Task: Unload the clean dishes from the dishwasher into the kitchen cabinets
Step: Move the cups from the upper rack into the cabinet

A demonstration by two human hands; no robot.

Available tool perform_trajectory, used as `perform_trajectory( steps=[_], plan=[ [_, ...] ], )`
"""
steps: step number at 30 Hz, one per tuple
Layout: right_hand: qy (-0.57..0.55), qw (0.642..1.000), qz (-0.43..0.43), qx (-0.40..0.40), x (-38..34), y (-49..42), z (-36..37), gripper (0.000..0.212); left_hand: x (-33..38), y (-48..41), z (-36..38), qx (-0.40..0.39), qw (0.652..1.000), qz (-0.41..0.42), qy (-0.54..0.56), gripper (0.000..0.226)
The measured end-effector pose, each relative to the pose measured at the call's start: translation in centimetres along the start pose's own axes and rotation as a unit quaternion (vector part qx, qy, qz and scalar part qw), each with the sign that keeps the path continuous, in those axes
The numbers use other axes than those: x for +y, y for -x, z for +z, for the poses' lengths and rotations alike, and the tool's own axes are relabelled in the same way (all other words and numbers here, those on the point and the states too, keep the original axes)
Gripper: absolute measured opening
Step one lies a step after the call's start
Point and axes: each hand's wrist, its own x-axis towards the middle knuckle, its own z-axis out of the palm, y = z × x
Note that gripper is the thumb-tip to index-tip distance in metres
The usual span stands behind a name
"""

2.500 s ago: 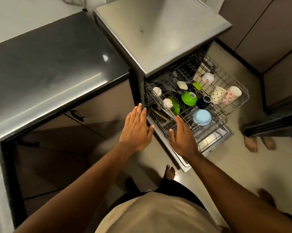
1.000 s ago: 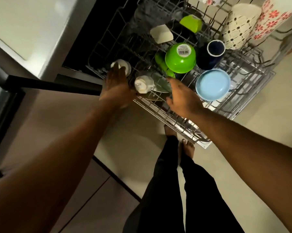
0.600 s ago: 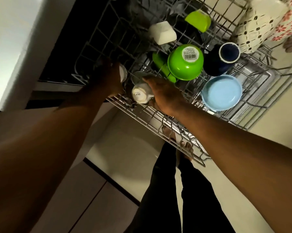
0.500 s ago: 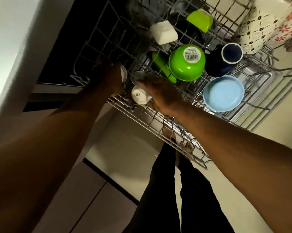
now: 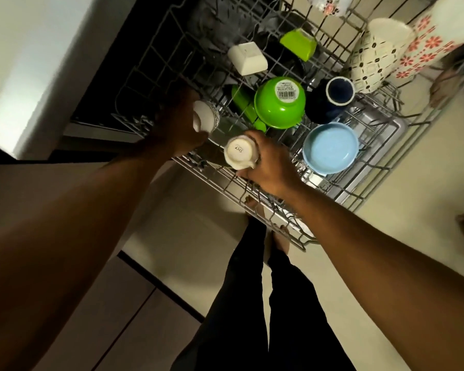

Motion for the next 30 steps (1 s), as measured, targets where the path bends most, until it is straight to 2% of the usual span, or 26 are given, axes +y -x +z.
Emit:
perform_trajectory(
  steps=[5, 8, 11, 16, 21, 30],
  plan=[
    [-0.106, 0.988, 0.108, 0.038, 0.3, 4.2, -3.6, 0.077, 4.4, 4.6, -2.6, -0.036, 0.996, 0.006, 0.081, 0.075],
    [-0.144, 0.980, 0.123, 0.068, -1.0, 6.8, -5.7, 0.076, 6.3, 7.8, -3.5, -0.043, 0.990, 0.042, 0.129, 0.073],
    [-0.186, 0.970, 0.129, 0.090, -2.4, 9.0, -7.1, 0.076, 7.9, 11.0, -4.4, -0.012, 0.984, 0.071, 0.162, 0.077],
    [-0.262, 0.952, 0.123, 0.101, -4.4, 12.9, -9.2, 0.072, 9.4, 15.5, -5.1, 0.003, 0.972, 0.024, 0.233, 0.068],
    [-0.311, 0.940, 0.106, 0.092, -6.7, 17.1, -11.2, 0.069, 10.0, 20.5, -6.0, 0.023, 0.940, 0.012, 0.340, 0.058],
    [-0.301, 0.952, 0.039, 0.039, -13.5, 23.0, -11.9, 0.072, 10.5, 32.0, -9.4, 0.125, 0.896, 0.001, 0.427, 0.059]
  ],
)
